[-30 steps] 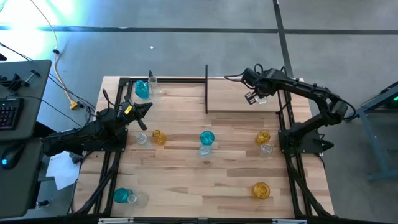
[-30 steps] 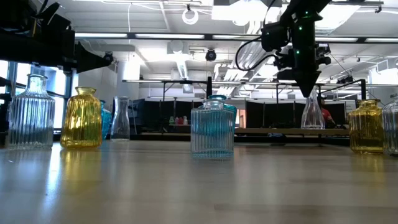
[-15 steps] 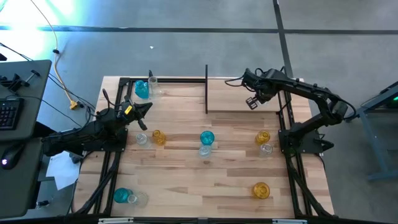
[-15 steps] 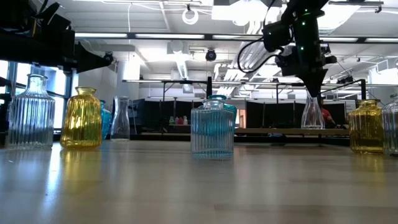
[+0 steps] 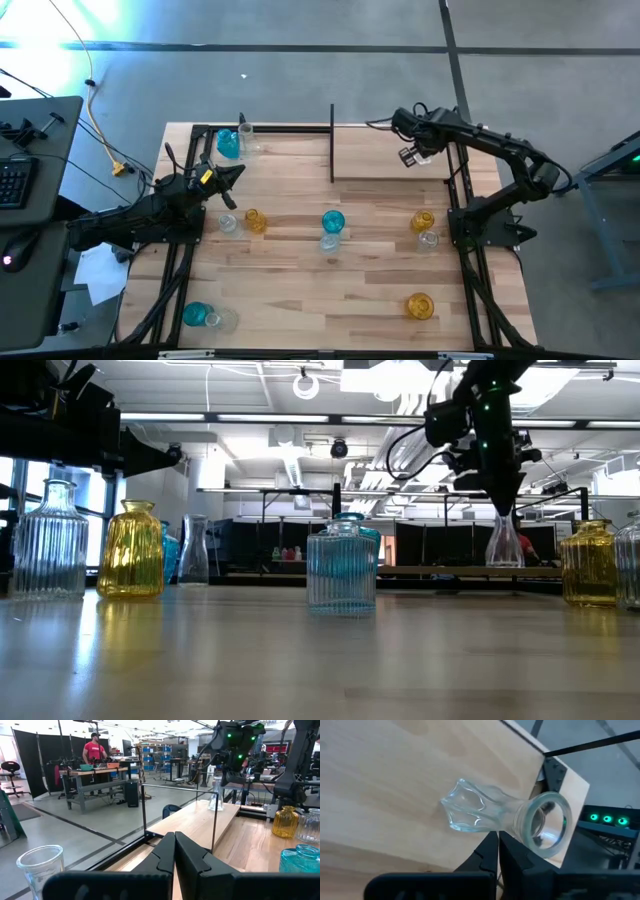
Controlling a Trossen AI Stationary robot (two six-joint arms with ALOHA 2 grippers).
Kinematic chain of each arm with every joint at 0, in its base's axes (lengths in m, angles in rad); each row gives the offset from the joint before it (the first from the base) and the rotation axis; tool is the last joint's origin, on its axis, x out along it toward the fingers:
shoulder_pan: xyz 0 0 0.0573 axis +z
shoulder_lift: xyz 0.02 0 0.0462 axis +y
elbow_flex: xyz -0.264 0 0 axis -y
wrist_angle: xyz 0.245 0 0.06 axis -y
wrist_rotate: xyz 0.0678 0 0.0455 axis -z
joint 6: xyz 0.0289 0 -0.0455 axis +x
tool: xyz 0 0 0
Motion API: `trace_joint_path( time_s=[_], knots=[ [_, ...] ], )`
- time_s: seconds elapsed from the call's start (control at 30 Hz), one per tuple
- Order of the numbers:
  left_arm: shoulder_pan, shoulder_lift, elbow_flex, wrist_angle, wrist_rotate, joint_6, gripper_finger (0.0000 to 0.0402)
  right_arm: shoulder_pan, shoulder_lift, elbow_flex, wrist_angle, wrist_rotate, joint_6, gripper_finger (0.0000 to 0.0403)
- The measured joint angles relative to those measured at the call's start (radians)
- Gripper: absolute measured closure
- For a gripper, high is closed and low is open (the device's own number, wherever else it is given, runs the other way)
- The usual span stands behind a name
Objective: Sort vases onto shelf
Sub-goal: Put the transparent vase on the shelf
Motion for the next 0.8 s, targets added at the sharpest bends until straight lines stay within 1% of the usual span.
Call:
trace_joint_path(
  time_s=[0.17,0.23,0.4,0.47,0.67,0.8],
  knots=[
    [0.000,0.000,0.000,0.000,0.000,0.000,0.0401,-0.022,0.000,0.000,0.046,0.038,-0.038,0.0403],
    [0.000,0.000,0.000,0.000,0.000,0.000,0.0401,-0.024,0.001,0.002,0.053,0.034,-0.058,0.0403],
    [0.000,0.000,0.000,0.000,0.000,0.000,0.0401,-0.014,0.001,0.038,-0.036,-0.060,-0.054,0.0403],
    [0.000,0.000,0.000,0.000,0.000,0.000,0.0401,-0.014,0.001,0.039,-0.061,-0.072,-0.045,0.0403],
    [0.000,0.000,0.000,0.000,0.000,0.000,0.0401,-0.029,0.001,0.018,-0.016,-0.014,-0.041,0.0403],
    [0.000,0.000,0.000,0.000,0.000,0.000,0.0401,-0.042,0.001,0.016,0.019,-0.007,-0.046,0.0403]
  ],
)
